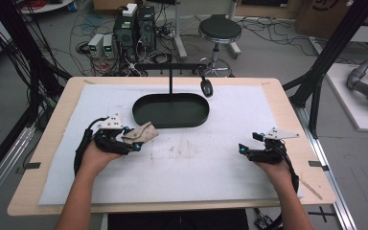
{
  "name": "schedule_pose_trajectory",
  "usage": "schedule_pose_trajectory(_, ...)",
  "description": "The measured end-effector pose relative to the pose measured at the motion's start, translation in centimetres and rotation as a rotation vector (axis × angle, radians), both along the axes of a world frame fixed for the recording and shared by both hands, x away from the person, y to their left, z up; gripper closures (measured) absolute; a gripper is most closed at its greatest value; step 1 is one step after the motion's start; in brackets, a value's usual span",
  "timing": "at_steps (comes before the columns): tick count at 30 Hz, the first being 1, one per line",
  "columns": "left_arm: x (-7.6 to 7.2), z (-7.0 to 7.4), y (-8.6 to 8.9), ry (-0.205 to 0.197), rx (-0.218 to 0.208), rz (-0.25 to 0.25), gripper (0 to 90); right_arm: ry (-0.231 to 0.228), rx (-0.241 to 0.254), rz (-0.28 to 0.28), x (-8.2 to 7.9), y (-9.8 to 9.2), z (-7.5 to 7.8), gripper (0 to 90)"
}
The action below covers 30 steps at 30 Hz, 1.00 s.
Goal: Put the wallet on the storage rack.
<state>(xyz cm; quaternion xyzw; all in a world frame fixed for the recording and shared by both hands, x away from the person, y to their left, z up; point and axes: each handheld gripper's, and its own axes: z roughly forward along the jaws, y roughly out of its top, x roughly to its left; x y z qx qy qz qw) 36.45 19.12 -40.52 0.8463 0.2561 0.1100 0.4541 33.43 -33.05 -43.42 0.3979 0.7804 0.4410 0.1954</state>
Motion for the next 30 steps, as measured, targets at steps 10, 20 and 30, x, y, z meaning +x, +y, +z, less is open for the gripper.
schedule_pose_trajectory(10,3.9,1.0,-2.0,-0.01,-0.028,0.006,36.5,0.007,-0.007,0.015,-0.2,0.2,-0.4,19.8)
schedule_pose_trajectory(20,8.7,1.4,-4.4,-0.018,0.039,0.002,36.8,0.007,-0.003,0.018,0.0,0.3,-0.4,19.9)
schedule_pose_trajectory(30,12.5,0.3,-7.3,0.001,0.101,0.001,36.9,0.006,-0.005,0.017,0.0,0.2,-0.5,19.9)
